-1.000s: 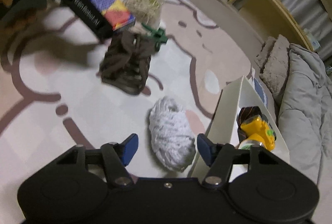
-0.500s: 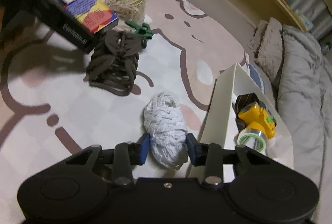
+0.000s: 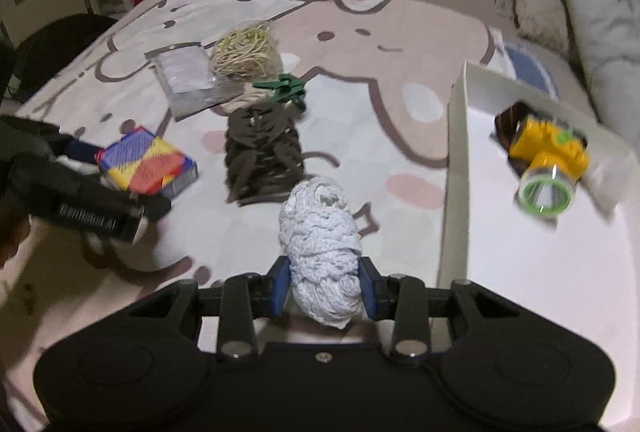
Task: Organize objects
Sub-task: 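Grasp the colourful card box with the left tool while the right tool grasps the white rope coil, then carry the card box and rope coil into the white tray and release both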
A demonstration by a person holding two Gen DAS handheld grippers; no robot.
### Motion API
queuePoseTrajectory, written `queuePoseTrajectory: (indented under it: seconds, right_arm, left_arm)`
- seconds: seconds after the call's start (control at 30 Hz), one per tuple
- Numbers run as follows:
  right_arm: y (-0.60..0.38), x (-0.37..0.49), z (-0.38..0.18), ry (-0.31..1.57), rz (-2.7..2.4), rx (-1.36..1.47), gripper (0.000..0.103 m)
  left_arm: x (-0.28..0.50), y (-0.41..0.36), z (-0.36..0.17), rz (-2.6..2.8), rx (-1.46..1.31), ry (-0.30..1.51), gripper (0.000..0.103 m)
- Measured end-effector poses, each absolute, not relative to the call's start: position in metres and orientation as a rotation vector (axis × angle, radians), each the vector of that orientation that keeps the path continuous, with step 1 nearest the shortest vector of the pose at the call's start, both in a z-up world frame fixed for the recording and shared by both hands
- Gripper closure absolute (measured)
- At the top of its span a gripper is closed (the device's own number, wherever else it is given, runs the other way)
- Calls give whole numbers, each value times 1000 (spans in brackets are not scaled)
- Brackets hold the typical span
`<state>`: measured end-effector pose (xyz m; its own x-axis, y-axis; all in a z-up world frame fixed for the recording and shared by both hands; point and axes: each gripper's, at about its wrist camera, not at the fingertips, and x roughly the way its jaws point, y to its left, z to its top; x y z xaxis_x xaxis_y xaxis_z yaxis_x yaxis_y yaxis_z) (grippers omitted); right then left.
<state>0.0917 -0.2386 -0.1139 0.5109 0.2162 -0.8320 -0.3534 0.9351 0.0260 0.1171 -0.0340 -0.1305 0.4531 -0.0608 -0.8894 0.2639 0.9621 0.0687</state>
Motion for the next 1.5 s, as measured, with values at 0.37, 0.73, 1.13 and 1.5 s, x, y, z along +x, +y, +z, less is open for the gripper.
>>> queuePoseTrajectory:
  seconds: [0.37, 0.73, 1.13, 1.5]
  right_arm:
    - [-240, 79, -115, 1058, 432, -36, 60]
    - [-230, 86, -131, 1103, 438, -78, 59]
    - [-249, 85, -105, 942, 355, -17, 65]
    - [-269, 75, -62, 719, 287, 53, 65]
  left_arm:
    - [96, -41, -137, -163, 166, 1163, 13]
    - [111, -50, -147, -109, 134, 1146, 12]
    - [105, -36, -105, -84, 21, 997, 13]
    - [91, -29, -50, -89, -42, 829, 13]
